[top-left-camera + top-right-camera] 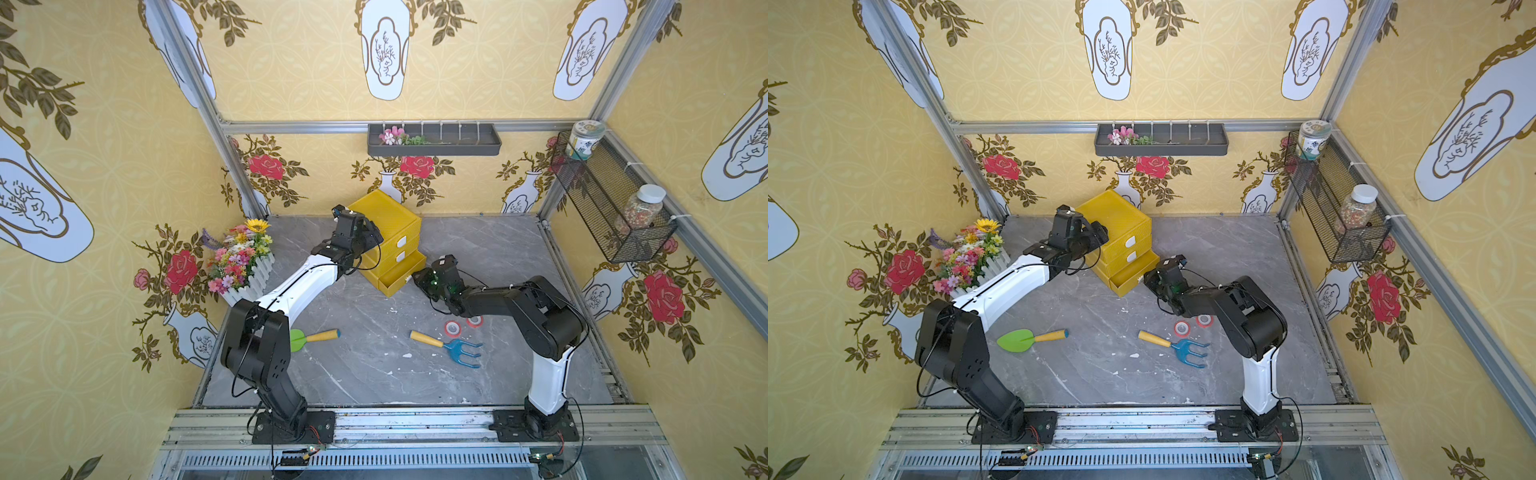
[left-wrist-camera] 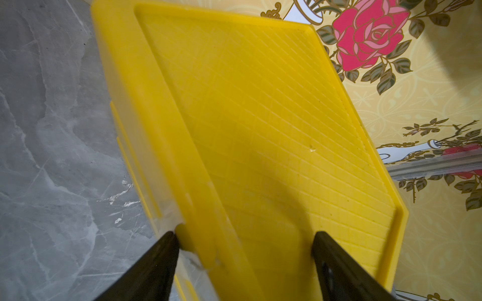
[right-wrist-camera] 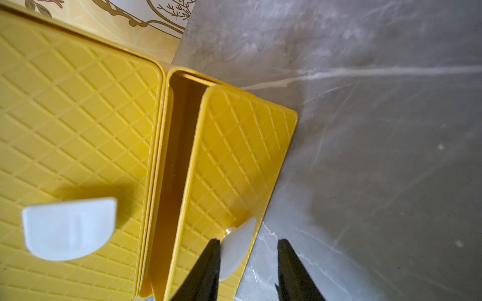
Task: Place the transparent tape into the drawer according to color
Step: Open the drawer in the storage box.
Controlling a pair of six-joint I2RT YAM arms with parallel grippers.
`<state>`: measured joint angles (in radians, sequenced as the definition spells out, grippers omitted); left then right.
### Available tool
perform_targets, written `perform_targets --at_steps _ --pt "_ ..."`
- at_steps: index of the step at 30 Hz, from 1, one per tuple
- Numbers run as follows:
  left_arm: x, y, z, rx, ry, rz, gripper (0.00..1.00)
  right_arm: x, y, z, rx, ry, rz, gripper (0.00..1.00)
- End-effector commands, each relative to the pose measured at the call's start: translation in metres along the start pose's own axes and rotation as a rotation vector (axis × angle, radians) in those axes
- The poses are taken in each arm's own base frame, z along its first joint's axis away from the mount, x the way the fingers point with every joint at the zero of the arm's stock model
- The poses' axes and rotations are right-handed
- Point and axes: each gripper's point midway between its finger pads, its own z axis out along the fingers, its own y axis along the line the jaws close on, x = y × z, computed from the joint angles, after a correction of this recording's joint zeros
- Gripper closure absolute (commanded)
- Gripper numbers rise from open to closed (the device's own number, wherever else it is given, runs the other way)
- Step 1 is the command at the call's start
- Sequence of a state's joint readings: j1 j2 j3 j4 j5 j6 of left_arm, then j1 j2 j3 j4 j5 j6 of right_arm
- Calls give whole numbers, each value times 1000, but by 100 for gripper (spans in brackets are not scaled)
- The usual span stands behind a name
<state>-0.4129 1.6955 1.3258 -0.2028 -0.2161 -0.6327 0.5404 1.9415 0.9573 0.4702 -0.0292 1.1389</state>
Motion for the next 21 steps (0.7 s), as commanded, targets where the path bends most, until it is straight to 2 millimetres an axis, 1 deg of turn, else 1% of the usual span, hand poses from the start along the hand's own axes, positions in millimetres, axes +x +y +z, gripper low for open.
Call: perform_targets --at_steps 1,5,6,7,10,11,14,16,18,21 --pt "66 49 1 -167 262 82 16 7 -43 -6 184 21 -29 61" --pt "65 48 0 -165 260 82 16 6 -42 -8 187 23 -39 61" --pt "64 49 0 -165 259 81 16 6 -37 -8 163 26 -46 60" --pt "65 47 1 -159 262 82 16 6 -25 -5 109 32 -69 56" --pt "65 46 1 -159 264 82 15 7 4 3 29 72 -136 50" --pt "64 47 1 -159 263 80 15 6 8 3 19 73 -137 49" --pt "64 47 1 -158 263 80 15 2 15 -3 12 51 -151 43" --pt "65 45 1 -153 264 81 15 0 20 -7 8 39 -170 36" --pt "66 46 1 -151 268 80 15 1 23 -11 12 31 -189 31" --pt "66 46 2 -152 270 78 15 1 25 -12 11 29 -195 28"
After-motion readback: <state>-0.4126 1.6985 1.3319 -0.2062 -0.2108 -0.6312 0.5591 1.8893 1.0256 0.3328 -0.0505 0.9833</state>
